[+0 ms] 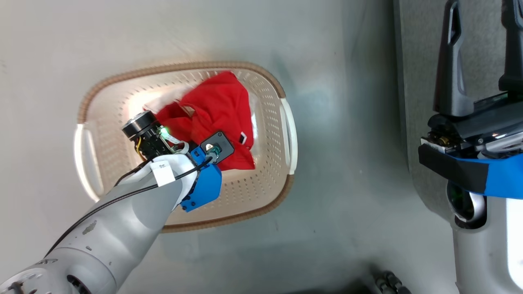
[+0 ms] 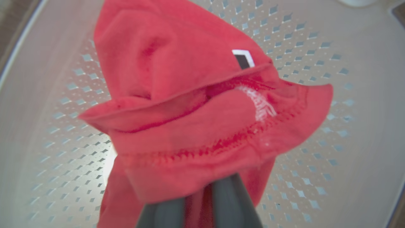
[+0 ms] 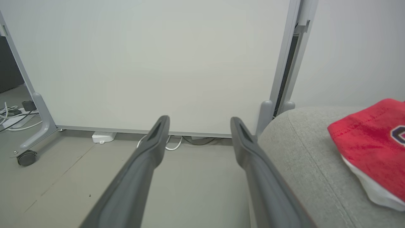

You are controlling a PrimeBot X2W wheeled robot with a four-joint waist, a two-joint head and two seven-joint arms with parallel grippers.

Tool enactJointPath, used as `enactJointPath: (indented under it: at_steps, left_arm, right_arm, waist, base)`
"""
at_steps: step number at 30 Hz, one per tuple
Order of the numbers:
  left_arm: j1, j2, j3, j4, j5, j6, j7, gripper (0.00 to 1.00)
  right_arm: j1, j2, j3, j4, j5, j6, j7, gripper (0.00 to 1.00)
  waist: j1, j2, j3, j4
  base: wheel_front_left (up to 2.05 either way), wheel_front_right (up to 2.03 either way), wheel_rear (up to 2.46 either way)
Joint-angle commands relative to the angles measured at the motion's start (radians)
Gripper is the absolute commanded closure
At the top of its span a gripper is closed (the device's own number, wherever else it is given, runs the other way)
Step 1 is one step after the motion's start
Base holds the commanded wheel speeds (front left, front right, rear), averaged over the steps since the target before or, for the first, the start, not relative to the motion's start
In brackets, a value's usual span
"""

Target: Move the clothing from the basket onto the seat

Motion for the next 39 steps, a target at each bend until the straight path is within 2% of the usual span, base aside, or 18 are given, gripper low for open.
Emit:
enactJointPath:
  at_steps: [1, 10, 15, 19, 29, 39]
  left_arm:
    - [-0.002, -0.010, -0.002, -0.007, -0.033, 0.000, -0.040, 1.00]
    - [0.005, -0.041, 0.020, -0.006, -0.179, 0.000, -0.180, 1.00]
    - [0.003, -0.041, 0.068, -0.016, -0.250, 0.000, -0.217, 1.00]
    - [0.005, -0.026, 0.144, -0.066, -0.277, 0.011, -0.223, 1.00]
    - [0.097, 0.029, 0.331, -0.283, -0.221, 0.058, -0.222, 1.00]
    - [0.162, 0.004, 0.410, -0.411, -0.159, 0.066, -0.222, 1.00]
  right_arm:
    - [0.018, -0.010, -0.002, 0.010, -0.008, 0.001, -0.001, 0.00]
    - [0.076, -0.023, -0.017, 0.057, -0.006, 0.001, -0.001, 0.00]
    - [0.120, -0.025, -0.015, 0.086, -0.005, 0.001, -0.001, 0.00]
    - [0.157, -0.022, -0.015, 0.109, 0.000, 0.001, -0.001, 0.00]
    - [0.261, -0.012, -0.024, 0.152, 0.005, 0.001, -0.001, 0.00]
    - [0.331, -0.002, -0.017, 0.186, 0.014, 0.001, -0.001, 0.00]
  waist:
    - [0.0000, 0.0000, -0.081, 0.039]
    - [0.0000, 0.0000, -0.257, 0.085]
    - [0.0000, 0.0000, -0.365, 0.099]
    - [0.0000, 0.0000, -0.444, 0.101]
    - [0.0000, 0.0000, -0.601, 0.113]
    - [0.0000, 0.0000, -0.713, 0.148]
  base:
    - [0.00, 0.00, 0.00]
    - [0.00, 0.00, 0.00]
    - [0.00, 0.00, 0.00]
    - [0.00, 0.00, 0.00]
    - [0.00, 0.00, 0.00]
    - [0.00, 0.00, 0.00]
